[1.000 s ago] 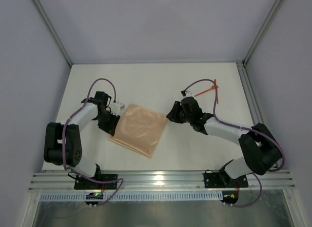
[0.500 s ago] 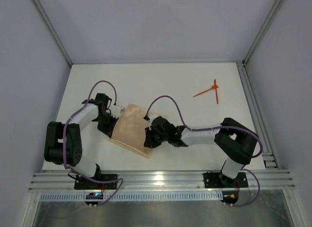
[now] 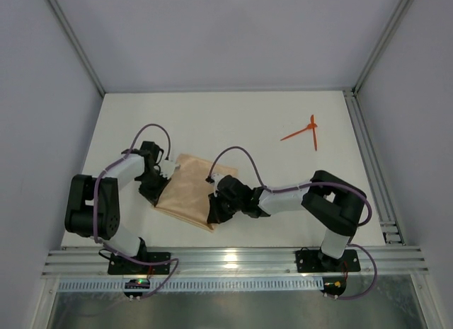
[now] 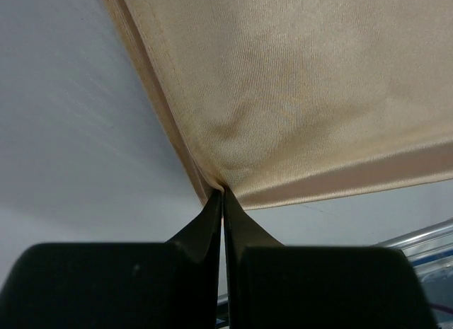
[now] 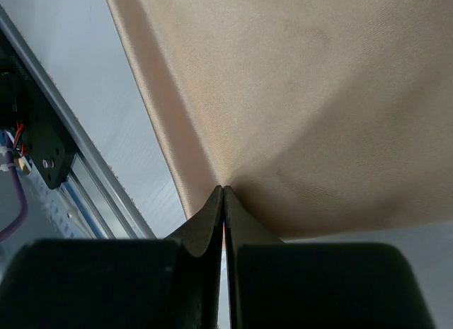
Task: Fold the napkin into a case and place the utensils inside
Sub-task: Smooth out the square-folded napkin at the center of the board, then pick up the top corner of the square folded napkin from the center of the board.
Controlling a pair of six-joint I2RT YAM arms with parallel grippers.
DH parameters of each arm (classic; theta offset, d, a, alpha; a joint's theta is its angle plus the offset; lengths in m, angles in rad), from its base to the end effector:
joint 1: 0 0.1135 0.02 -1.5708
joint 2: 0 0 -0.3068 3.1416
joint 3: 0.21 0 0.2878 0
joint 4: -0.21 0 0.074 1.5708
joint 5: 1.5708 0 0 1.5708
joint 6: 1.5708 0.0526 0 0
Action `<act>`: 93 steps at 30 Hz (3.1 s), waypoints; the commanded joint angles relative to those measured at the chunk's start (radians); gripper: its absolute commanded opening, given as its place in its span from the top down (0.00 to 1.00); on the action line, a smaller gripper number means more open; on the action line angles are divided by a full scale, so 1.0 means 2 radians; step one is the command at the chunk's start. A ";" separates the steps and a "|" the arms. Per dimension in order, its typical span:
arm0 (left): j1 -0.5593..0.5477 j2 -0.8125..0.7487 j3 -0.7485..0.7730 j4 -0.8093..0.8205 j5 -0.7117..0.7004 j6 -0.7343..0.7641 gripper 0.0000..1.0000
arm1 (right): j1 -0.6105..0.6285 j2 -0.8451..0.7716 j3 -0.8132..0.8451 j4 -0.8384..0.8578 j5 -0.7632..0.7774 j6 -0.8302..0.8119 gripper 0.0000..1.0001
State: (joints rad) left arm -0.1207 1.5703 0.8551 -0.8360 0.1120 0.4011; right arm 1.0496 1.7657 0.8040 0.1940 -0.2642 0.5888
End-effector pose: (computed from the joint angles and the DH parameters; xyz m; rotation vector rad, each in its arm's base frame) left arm 0.2715 -0.0388 0.1548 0.8018 2.9966 -0.1680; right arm 0.1770 0.3359 0.1313 -0.7320 2.4824 1.0361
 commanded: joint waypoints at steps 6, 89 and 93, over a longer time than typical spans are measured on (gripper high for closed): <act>0.001 0.030 -0.033 0.059 -0.018 0.020 1.00 | 0.001 -0.026 0.014 -0.062 0.045 -0.047 0.97; 0.000 -0.027 0.180 0.004 0.041 -0.039 0.51 | -0.189 -0.048 0.202 -0.181 -0.008 -0.138 0.70; -0.011 0.084 0.259 0.052 0.061 -0.062 0.58 | -0.200 -0.013 0.201 -0.162 -0.029 -0.129 0.70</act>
State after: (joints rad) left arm -0.1268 1.6005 1.2972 -0.8494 0.1730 0.3225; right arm 0.6533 1.7027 1.1923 -0.1574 -0.2646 0.3180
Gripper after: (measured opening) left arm 0.432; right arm 0.300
